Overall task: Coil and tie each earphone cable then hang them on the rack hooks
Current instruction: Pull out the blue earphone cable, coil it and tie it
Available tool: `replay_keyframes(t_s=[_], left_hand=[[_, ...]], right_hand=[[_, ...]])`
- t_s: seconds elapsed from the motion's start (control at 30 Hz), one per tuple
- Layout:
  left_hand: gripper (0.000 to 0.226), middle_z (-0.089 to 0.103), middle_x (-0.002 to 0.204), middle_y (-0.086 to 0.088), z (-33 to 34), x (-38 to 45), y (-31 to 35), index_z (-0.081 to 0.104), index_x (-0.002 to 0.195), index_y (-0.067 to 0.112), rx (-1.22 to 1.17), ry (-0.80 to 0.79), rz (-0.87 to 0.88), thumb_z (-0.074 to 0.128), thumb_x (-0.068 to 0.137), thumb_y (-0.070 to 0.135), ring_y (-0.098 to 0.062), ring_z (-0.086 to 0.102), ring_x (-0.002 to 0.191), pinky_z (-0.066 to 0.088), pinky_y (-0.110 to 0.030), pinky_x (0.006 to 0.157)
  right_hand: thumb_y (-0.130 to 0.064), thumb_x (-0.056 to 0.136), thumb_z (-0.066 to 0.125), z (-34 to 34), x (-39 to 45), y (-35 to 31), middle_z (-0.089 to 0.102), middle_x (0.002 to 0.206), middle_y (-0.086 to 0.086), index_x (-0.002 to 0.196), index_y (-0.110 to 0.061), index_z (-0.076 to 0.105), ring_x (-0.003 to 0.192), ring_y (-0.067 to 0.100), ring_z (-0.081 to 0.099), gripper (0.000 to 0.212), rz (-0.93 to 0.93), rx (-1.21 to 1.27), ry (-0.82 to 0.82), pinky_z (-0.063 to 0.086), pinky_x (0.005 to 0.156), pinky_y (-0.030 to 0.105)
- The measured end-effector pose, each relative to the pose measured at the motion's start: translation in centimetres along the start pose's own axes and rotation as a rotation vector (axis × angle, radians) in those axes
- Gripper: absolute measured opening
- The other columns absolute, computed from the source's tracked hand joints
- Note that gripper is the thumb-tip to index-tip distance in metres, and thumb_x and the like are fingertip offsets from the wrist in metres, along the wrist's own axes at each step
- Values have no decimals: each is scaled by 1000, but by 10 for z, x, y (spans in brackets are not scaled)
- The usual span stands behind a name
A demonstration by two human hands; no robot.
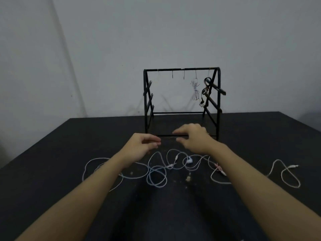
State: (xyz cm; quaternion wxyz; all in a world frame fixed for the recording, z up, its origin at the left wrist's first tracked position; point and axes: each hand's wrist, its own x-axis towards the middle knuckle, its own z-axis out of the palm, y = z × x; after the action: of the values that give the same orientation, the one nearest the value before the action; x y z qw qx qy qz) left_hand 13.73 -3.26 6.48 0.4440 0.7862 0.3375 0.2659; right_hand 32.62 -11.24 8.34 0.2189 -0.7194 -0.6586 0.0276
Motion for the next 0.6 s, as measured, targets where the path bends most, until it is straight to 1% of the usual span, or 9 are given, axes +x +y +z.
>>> replay_keyframes(t_s=[0.07,0.1,0.2,0.27,0.37,0.4,0.47,0.53,0.6], left_hand=[[19,71,94,8,-8,-17,-11,68,102,17,33,3,-2,61,87,8,-2,66,91,49,-16,77],[18,72,93,8,-10,-24,-17,68,99,20,34,13,-12,62,87,9,-4,66,91,49,-18,78],[18,74,91,3,-12,-39,-34,70,90,25,-10,49,-53,63,86,10,-19,67,93,48,-28,72],[18,74,93,0,-9,-44,-42,69,88,25,-32,51,-63,63,86,9,-18,66,91,46,-23,67],[17,72,95,3,-1,-47,-48,68,93,22,-44,18,-64,62,87,7,-6,64,89,44,-11,64],[17,71,97,2,1,-45,-49,67,96,19,-56,26,-59,62,87,6,-4,63,89,44,-10,63],[20,69,100,0,4,-41,-47,65,103,16,-91,52,-35,62,86,6,-4,63,89,45,-9,63],[24,67,101,2,8,-37,-41,63,109,16,-125,41,4,63,86,8,-8,63,93,48,-10,67],[29,65,104,6,13,-34,-33,60,116,16,-148,-11,60,63,87,11,-6,62,97,50,-10,76]], right_hand=[[-28,91,56,22,-13,-11,59,128,-5,119,-29,63,123,23,46,29,9,-8,-35,27,104,41],[-30,90,56,31,-17,-15,61,125,-4,118,-27,64,121,23,49,29,20,-3,-45,32,104,41],[-39,85,62,56,-25,-29,67,110,4,111,-19,67,104,23,61,33,96,74,-47,48,94,40],[-43,83,64,69,-27,-34,67,102,6,101,-16,68,96,24,62,32,151,52,-58,51,85,37],[-29,89,60,82,-25,-40,69,94,7,95,-14,70,90,23,63,19,151,101,-18,51,79,34],[-24,90,60,82,-23,-42,70,89,6,93,-14,71,86,20,64,16,138,185,12,52,79,33],[-19,89,61,75,-17,-44,69,78,1,88,-14,73,75,13,63,13,153,423,76,51,71,23],[-13,88,62,60,-12,-48,68,77,5,88,-8,71,70,15,64,10,210,784,102,52,64,19],[-6,88,61,42,-8,-52,65,80,13,90,-1,67,69,21,67,8,261,1173,81,58,64,23]])
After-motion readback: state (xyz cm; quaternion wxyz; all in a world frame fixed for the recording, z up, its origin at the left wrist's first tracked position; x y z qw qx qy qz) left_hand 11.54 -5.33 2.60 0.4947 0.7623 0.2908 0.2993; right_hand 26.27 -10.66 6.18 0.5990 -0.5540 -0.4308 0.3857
